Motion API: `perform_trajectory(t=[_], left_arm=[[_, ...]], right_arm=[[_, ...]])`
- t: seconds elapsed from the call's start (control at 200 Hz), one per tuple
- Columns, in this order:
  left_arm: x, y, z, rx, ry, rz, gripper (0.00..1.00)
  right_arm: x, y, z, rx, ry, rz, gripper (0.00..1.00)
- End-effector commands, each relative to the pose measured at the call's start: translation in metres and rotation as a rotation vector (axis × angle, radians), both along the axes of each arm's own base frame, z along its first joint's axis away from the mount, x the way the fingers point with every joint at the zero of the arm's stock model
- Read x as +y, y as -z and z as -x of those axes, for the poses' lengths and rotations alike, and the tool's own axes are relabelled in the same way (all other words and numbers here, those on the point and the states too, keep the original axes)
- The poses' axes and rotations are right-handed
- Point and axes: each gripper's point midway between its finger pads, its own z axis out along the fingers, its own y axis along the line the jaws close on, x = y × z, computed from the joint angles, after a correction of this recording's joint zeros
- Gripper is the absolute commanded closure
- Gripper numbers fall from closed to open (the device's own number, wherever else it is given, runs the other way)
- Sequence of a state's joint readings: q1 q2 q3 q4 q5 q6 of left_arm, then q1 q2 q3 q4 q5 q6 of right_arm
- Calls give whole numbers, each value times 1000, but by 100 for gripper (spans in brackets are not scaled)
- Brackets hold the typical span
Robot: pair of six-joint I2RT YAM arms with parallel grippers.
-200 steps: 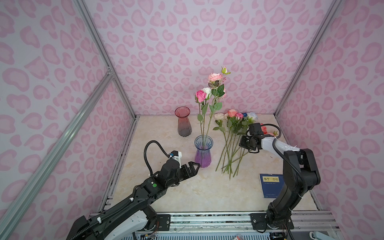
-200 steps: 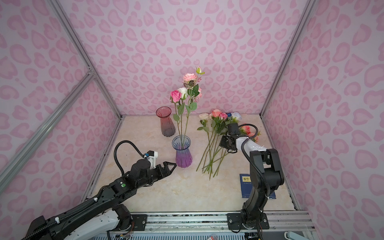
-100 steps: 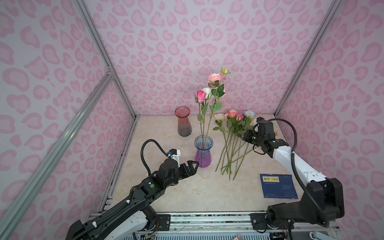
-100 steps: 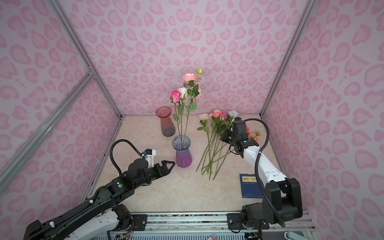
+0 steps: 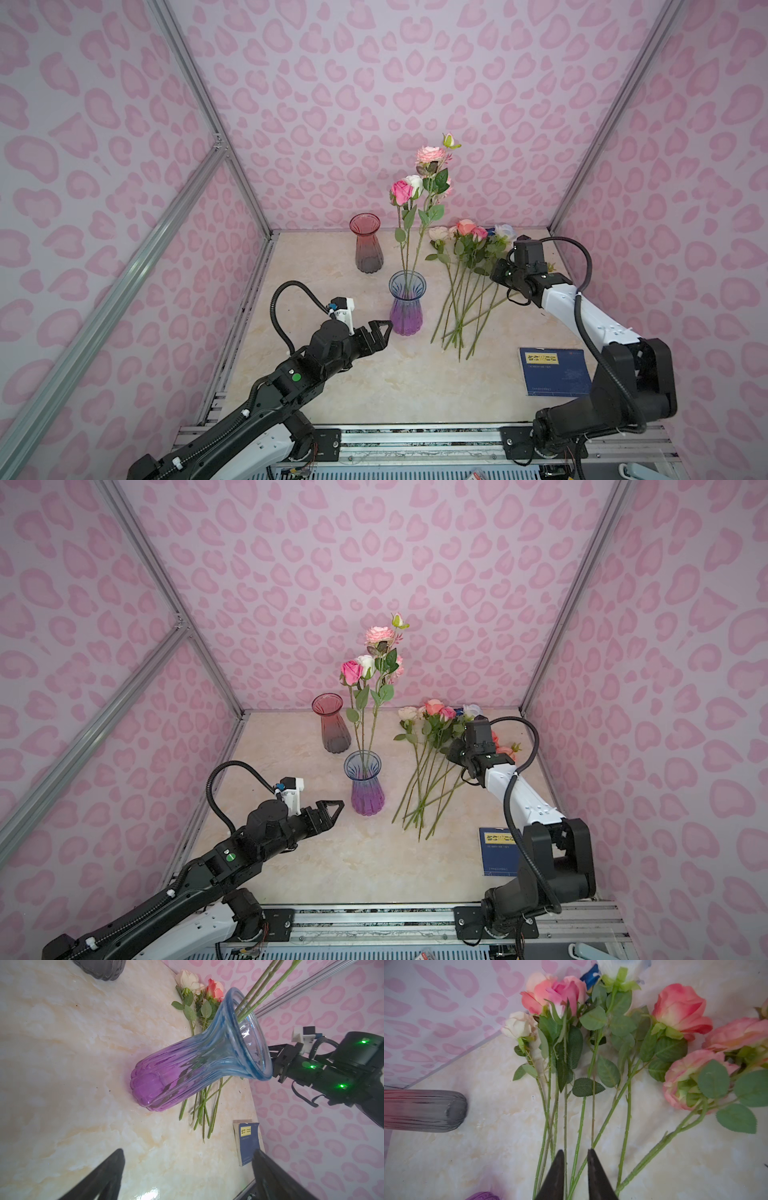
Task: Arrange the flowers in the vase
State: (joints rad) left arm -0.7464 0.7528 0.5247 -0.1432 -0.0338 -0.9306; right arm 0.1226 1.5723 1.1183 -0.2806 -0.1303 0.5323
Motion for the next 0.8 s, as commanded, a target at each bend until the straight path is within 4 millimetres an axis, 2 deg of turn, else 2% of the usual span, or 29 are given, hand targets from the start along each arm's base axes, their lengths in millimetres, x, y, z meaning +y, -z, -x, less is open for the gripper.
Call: perform_trajectory(t=[0.0,0.115,0.34,0.475,0.595,0.795], left_arm=[[5,2,0,-3,-15,-17,4],[8,1,1,-5,-24,-21,4],[12,2,1,-13,-34,-28,4],[11,3,0,-13,-35,-37,4],[11,4,0,-11,-32,-44,5],[13,4,-1,-18,-37,-48,5]], right_arm=[[3,27,-9,80,-20,-1,80],[2,58,-18,146,-8,8,80],[0,88,-31,207,-4,17,79],[0,100,-38,232,-7,18,89],[0,100,-42,227,-8,11,97],[0,67,-42,145,-10,-4,100]])
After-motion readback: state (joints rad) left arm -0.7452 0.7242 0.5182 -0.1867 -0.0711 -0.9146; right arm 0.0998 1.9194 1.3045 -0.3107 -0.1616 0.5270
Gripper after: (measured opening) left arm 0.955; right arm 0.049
